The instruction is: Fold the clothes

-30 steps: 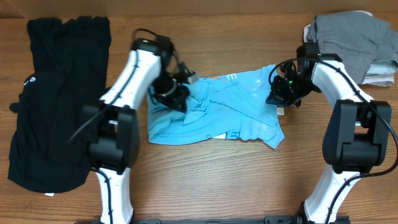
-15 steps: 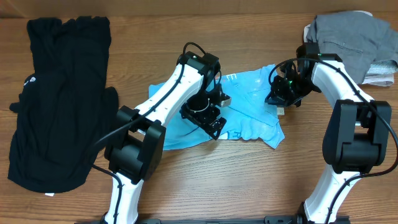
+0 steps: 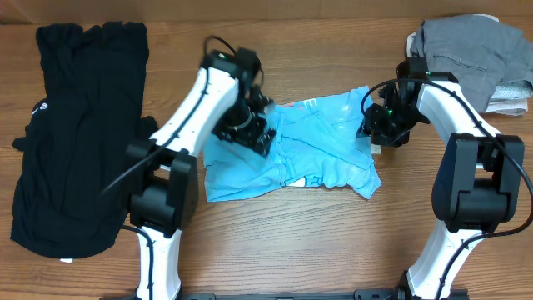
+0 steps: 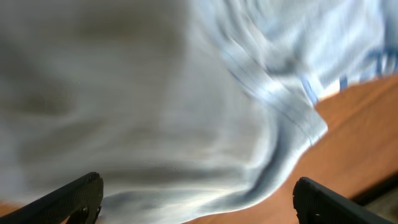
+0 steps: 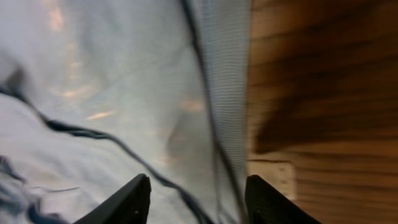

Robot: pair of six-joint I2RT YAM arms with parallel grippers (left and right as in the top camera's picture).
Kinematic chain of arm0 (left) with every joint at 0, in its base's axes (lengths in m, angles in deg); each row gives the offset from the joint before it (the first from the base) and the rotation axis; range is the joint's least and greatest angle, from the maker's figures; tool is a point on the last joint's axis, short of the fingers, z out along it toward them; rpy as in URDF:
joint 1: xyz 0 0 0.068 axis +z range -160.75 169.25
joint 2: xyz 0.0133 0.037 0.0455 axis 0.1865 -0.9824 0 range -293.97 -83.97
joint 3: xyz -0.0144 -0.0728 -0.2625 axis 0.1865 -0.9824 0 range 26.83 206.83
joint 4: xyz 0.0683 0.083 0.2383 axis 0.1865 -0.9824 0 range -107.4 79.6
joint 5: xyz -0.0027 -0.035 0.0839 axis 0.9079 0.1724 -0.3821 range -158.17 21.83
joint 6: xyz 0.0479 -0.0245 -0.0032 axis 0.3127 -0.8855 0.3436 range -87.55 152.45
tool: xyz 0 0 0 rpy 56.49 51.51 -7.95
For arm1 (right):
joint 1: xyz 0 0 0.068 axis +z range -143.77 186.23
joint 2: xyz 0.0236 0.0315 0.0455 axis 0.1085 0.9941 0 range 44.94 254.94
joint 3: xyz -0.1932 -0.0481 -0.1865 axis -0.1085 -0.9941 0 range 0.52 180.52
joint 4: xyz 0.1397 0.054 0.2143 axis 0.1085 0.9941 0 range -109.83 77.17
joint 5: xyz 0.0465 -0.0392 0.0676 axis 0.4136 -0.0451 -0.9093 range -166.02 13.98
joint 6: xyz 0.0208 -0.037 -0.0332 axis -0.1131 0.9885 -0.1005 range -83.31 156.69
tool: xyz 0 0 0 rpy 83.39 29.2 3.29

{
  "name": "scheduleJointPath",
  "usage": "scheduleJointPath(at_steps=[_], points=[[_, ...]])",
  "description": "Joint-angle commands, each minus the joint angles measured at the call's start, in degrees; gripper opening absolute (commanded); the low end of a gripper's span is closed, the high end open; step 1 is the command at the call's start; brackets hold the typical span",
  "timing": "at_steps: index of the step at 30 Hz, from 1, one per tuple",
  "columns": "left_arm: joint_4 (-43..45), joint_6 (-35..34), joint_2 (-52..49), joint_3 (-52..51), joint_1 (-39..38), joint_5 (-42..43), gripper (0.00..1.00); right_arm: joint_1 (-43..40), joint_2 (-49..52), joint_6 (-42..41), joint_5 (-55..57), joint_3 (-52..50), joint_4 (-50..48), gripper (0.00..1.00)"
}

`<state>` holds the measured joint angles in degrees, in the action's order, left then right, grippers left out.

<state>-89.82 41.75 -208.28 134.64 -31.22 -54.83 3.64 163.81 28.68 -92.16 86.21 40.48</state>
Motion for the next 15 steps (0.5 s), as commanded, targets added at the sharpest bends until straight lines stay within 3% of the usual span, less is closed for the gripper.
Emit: scheduleJointPath(at_steps=[1,6,15], points=[[0.2,-4.0,0.7,4.6,2.4,-2.9,1.0,0.0,-2.1,-1.5,6.6,-0.2,0.7,0.58],[1.9,-4.6,0.7,7.7,6.9,-3.9,1.0,0.0,-2.1,-2.9,9.0,-0.2,2.0,0.72],[2.3,-7.2,0.7,9.5,13.3,-3.9,1.0,0.0,-2.1,-2.9,11.6,-0.2,2.0,0.76]])
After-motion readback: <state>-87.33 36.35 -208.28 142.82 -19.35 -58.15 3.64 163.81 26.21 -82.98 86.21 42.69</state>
